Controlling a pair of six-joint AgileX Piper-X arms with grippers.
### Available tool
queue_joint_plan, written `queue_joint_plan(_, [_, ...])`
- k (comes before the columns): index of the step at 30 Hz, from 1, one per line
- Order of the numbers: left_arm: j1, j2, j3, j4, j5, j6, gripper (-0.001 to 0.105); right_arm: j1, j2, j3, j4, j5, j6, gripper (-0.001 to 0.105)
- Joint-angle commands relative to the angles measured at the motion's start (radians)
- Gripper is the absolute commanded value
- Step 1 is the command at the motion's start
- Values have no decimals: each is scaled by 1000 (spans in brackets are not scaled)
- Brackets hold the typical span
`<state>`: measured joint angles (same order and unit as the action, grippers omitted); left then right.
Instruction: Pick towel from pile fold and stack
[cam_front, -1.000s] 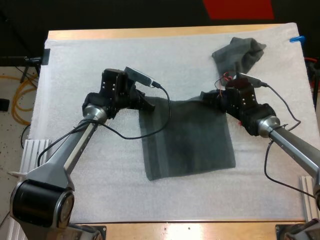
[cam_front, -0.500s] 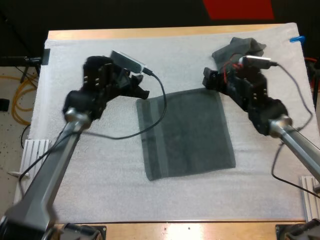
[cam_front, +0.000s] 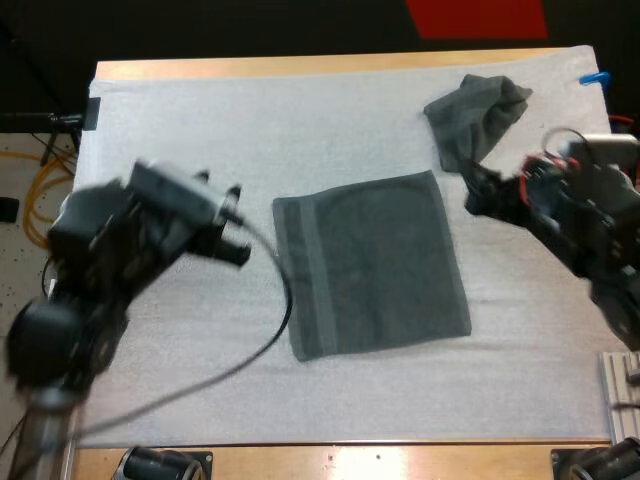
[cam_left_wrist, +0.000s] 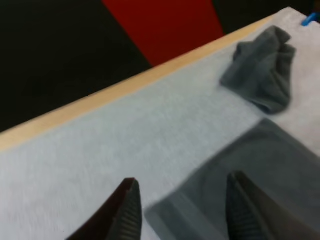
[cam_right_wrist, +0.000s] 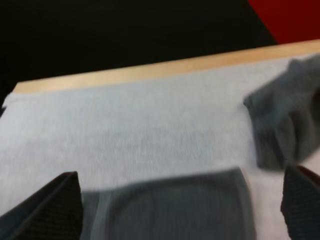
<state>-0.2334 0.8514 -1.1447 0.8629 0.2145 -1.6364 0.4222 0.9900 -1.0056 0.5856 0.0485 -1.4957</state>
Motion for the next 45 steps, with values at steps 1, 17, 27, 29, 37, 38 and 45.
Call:
queue_joint_plan(1, [-1, -33, -7, 57, 6, -29, 46, -3, -37, -10, 78, 0, -12, 78])
queue_joint_plan(17, [-1, -250, 218, 345, 174, -134, 66, -3, -187, 200, 536, -133, 22, 78])
queue_joint_plan(27, [-1, -257, 423, 306, 226, -139, 66, -3, 36, 503, 63, -340, 222, 78])
queue_joint_plan(29, [-1, -257, 427, 302, 231, -137, 66, -3, 101, 510, 0, -343, 245, 78])
queue_joint_plan(37, [-1, -257, 427, 251, 231, -136, 66, -3, 314, 509, -156, -363, 351, 70])
queue_joint_plan(38, [-1, -257, 427, 251, 231, -135, 66, -3, 325, 509, -156, -368, 355, 68])
queue_joint_plan(45, [-1, -257, 427, 233, 231, -133, 66, -3, 354, 509, -156, -375, 363, 41])
